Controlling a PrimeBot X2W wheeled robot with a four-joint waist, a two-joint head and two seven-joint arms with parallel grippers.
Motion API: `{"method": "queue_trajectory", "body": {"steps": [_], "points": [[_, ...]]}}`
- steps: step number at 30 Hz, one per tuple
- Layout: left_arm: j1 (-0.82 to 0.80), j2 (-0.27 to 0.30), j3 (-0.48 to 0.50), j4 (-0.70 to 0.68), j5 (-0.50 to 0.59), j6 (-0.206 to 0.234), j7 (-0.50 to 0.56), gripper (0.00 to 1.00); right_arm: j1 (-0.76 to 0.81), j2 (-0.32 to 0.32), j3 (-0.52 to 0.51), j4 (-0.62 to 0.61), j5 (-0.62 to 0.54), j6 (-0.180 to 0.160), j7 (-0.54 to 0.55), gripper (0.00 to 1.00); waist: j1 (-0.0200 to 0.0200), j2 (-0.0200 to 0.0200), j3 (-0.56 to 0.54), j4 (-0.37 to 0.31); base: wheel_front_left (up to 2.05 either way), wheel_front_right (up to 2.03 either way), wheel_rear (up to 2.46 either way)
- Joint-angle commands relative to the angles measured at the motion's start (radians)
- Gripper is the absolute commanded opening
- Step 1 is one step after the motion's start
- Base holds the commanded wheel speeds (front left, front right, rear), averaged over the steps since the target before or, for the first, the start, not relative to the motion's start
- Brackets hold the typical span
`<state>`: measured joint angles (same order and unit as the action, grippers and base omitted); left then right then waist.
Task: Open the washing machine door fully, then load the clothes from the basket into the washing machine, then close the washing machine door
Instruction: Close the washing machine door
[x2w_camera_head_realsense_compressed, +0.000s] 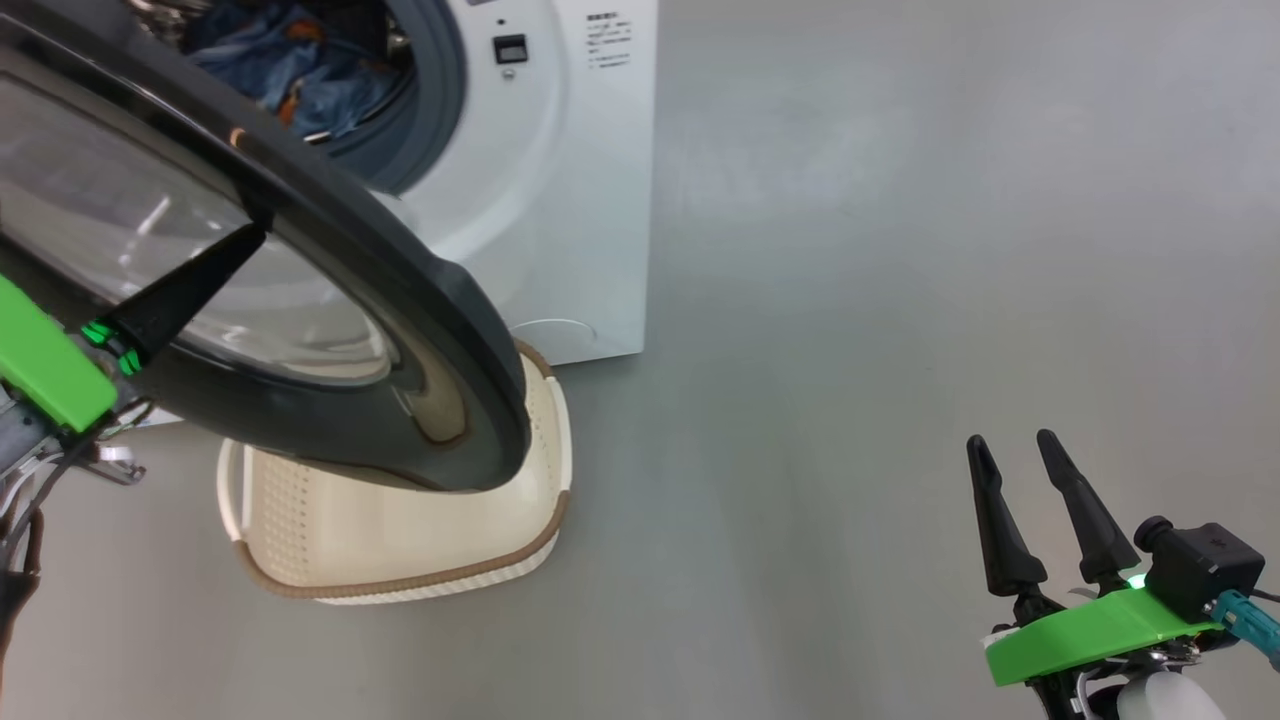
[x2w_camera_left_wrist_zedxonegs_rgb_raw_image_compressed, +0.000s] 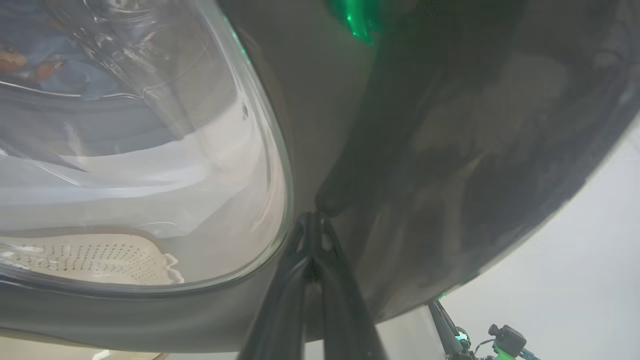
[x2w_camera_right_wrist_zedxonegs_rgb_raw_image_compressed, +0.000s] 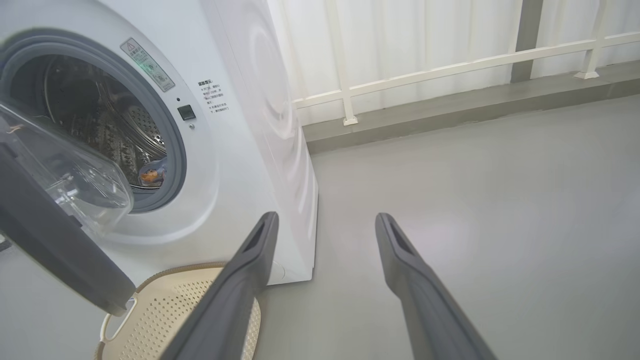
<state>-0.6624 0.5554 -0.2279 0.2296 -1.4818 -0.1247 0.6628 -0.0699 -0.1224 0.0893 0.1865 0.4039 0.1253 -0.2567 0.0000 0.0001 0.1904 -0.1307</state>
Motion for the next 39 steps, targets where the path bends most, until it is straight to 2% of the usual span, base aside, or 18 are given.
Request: {"method": "queue_trajectory", "body": {"steps": [1, 17, 18, 20, 21, 22, 23, 32, 39], "points": [[-0.028, 0.06, 0.037, -0.028, -0.013, -0.006, -0.009, 0.0, -0.024, -0.008, 0.018, -0.026, -0.008, 0.005, -0.005, 1.0, 0.0, -0.0001, -0.006, 0.019, 0.0, 0.0, 0.0], [0.196, 0.031, 0.019, -0.054, -0.06, -0.006, -0.11, 0.0, 0.012, -0.027, 0.029, -0.018, -0.002, 0.005, -0.005, 1.0, 0.0, -0.0001, -0.065, 0.106, 0.0, 0.0, 0.0], [0.226, 0.023, 0.016, -0.054, -0.06, -0.006, -0.129, 0.18, 0.017, -0.029, 0.029, -0.017, -0.002, 0.005, -0.005, 1.0, 0.0, -0.0001, -0.071, 0.112, 0.0, 0.0, 0.0], [0.257, 0.017, 0.014, -0.051, -0.056, -0.006, -0.152, 0.47, 0.021, -0.03, 0.031, -0.017, -0.002, 0.005, -0.005, 1.0, 0.0, -0.0001, -0.076, 0.117, 0.0, 0.0, 0.0], [0.271, 0.013, 0.013, -0.049, -0.053, -0.006, -0.165, 0.71, 0.024, -0.03, 0.031, -0.017, -0.002, 0.005, -0.005, 1.0, 0.0, -0.0001, -0.079, 0.12, 0.0, 0.0, 0.0], [0.286, 0.01, 0.011, -0.046, -0.048, -0.006, -0.178, 0.89, 0.026, -0.031, 0.031, -0.017, -0.001, 0.005, -0.005, 1.0, 0.0, -0.0001, -0.082, 0.122, 0.0, 0.0, 0.0], [0.299, 0.006, 0.009, -0.043, -0.045, -0.006, -0.192, 1.0, 0.028, -0.031, 0.031, -0.016, -0.001, 0.005, -0.005, 1.0, 0.0, -0.0001, -0.086, 0.125, 0.0, 0.0, 0.0], [0.392, -0.016, 0.001, -0.026, -0.013, -0.006, -0.326, 1.0, 0.047, -0.041, 0.035, -0.013, 0.004, 0.005, -0.005, 1.0, 0.0, -0.0001, -0.108, 0.147, 0.0, 0.0, 0.0], [0.449, -0.023, -0.028, -0.01, 0.041, -0.006, -0.496, 1.0, 0.052, -0.049, 0.036, -0.008, 0.006, 0.005, -0.005, 1.0, 0.0, -0.0001, -0.117, 0.164, 0.0, 0.0, 0.0]]}}
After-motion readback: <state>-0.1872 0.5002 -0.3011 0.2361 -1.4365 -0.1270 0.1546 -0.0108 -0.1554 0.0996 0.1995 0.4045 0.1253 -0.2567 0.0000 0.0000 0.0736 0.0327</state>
